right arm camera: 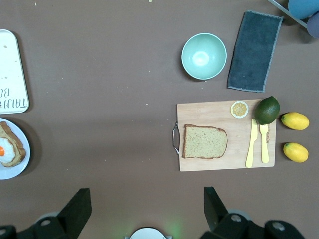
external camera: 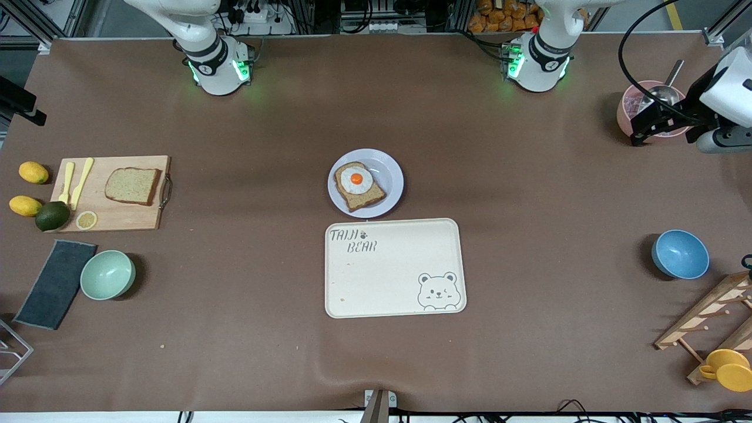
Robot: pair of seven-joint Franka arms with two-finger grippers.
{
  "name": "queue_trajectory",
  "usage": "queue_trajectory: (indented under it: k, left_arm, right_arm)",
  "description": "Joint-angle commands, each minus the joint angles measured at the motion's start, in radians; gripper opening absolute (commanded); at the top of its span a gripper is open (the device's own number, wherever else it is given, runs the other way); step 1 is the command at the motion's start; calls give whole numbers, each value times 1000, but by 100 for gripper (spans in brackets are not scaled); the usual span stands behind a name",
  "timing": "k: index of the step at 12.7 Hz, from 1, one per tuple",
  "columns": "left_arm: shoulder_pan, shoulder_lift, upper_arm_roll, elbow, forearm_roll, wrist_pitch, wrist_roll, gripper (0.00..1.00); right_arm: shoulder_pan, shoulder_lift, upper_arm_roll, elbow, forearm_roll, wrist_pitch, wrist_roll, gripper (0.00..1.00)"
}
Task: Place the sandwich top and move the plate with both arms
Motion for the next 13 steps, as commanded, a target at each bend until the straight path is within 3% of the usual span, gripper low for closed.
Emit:
queue_trajectory:
  k: [1, 4, 13]
  left_arm:
    - [2, -12, -2, 7, 9, -35, 13, 100]
    - [2, 5, -2, 71, 13, -64, 10, 100]
    - [2, 17, -4, 61, 12, -64, 4, 100]
  right_arm:
    - [-27, -4, 6, -2, 15, 0, 1, 100]
    - [-28, -5, 6, 0, 15, -5, 1, 100]
    - [-29, -5, 5, 1, 15, -11, 0, 100]
